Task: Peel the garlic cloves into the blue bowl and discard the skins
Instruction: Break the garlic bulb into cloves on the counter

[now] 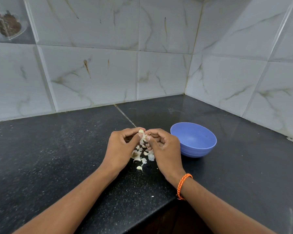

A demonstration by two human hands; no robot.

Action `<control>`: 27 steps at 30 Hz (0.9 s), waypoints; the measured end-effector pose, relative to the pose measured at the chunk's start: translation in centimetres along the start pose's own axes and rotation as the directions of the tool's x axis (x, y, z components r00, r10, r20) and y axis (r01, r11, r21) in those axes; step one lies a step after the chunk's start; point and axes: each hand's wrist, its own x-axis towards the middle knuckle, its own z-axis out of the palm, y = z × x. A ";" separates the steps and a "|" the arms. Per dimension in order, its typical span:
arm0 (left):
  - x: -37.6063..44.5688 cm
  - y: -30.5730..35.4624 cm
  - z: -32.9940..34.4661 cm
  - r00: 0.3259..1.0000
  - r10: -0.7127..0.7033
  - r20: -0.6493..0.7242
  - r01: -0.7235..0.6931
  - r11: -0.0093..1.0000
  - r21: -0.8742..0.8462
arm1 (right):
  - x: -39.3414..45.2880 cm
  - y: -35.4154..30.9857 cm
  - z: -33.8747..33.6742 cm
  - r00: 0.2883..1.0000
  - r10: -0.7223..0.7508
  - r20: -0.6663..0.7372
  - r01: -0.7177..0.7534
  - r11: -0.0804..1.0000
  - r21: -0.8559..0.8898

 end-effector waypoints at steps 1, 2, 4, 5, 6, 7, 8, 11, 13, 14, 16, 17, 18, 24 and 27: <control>0.0 0.0 0.0 1.000 0.001 -0.006 -0.001 1.000 -0.002 | -0.1 0.0 0.1 1.000 -0.013 0.000 0.013 1.000 -0.017; 0.0 0.0 0.0 1.000 0.003 -0.018 -0.003 1.000 0.001 | -0.1 0.0 0.2 1.000 -0.026 -0.003 0.026 0.999 -0.037; -0.1 0.0 0.1 0.999 0.011 -0.053 -0.010 1.000 0.020 | -0.1 0.1 0.4 0.999 -0.050 -0.012 0.049 0.996 -0.073; -0.2 0.1 0.2 0.998 0.012 -0.068 -0.010 1.000 0.027 | -0.1 0.1 0.4 0.998 -0.059 -0.014 0.058 0.994 -0.088; -0.2 0.0 0.2 0.997 0.007 -0.082 -0.005 1.000 0.027 | -0.1 0.2 0.5 0.998 -0.067 -0.013 0.065 0.993 -0.102; -0.2 0.0 0.2 0.996 0.002 -0.092 0.001 1.000 0.026 | -0.1 0.2 0.5 0.997 -0.072 -0.011 0.070 0.991 -0.116; -0.1 -0.1 0.1 0.995 0.000 -0.102 0.003 1.000 0.024 | -0.1 0.1 0.5 0.997 -0.075 -0.010 0.073 0.989 -0.130; -0.1 -0.2 0.2 0.988 0.002 -0.157 0.002 1.000 0.024 | -0.1 0.1 0.5 0.997 -0.080 -0.005 0.078 0.983 -0.166; -0.1 -0.2 0.2 0.977 -0.006 -0.212 0.010 1.000 0.018 | -0.2 0.1 0.5 0.996 -0.086 -0.008 0.083 0.980 -0.182; -0.1 -0.2 0.0 0.969 -0.018 -0.244 0.022 1.000 0.011 | -0.2 0.1 0.5 0.996 -0.089 -0.015 0.084 0.979 -0.184; 0.2 -0.4 -0.4 0.959 -0.040 -0.282 0.045 0.999 0.010 | -0.1 0.3 0.4 0.996 -0.083 -0.032 0.076 0.980 -0.183; 0.3 -0.5 -0.7 0.960 -0.037 -0.276 0.044 0.999 0.017 | 0.0 0.3 0.4 0.996 -0.076 -0.036 0.068 0.979 -0.191; 0.4 -0.5 -0.8 0.964 -0.028 -0.264 0.035 0.999 0.022 | 0.0 0.4 0.3 0.997 -0.069 -0.036 0.060 0.976 -0.209; -0.1 0.2 -0.3 0.972 0.038 -0.231 -0.016 0.995 0.099 | 0.0 0.7 0.3 0.999 -0.053 -0.001 0.051 0.952 -0.301; 0.0 -0.1 -0.3 0.976 0.038 -0.215 -0.014 0.994 0.111 | 0.1 0.7 0.3 0.999 -0.042 0.018 0.046 0.948 -0.314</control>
